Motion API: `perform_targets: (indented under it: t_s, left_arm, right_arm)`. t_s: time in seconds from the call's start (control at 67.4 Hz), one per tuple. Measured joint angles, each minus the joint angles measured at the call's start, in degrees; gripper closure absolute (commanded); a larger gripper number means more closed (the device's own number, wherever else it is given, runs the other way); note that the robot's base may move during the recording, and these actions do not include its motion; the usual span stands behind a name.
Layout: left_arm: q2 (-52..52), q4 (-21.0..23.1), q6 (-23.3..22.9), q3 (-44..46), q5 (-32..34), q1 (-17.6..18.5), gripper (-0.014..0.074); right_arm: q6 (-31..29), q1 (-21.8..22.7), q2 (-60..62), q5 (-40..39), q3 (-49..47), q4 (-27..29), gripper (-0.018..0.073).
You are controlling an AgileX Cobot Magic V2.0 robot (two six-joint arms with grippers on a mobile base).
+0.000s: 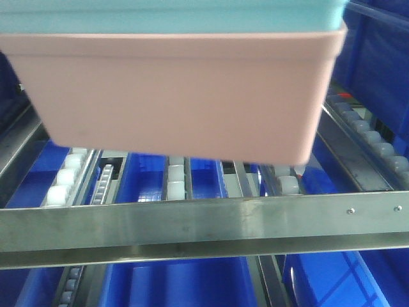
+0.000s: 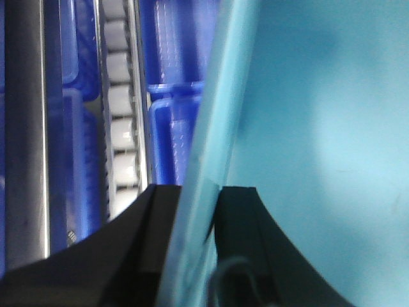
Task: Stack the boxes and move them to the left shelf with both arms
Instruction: 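Push the stacked bins with both grippers farther onto the roller shelf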
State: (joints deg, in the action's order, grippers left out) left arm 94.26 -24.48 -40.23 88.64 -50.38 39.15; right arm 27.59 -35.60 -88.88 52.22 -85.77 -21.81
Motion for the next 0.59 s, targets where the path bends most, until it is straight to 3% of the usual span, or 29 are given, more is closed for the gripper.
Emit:
perform_targets:
  t_s: [0.356, 0.594]
  left_arm:
    - [1.3, 0.3, -0.2, 0.0, 6.8, -6.8, 0.0599]
    - [5.8, 0.3, -0.2, 0.0, 6.5, -8.4, 0.0599]
  right_arm:
    - [-7.1, 1.4, -13.4, -1.7, -12.3, 2.5, 0.0503]
    - [-10.2, 1.7, -21.9, -0.7, -19.0, 2.4, 0.0503]
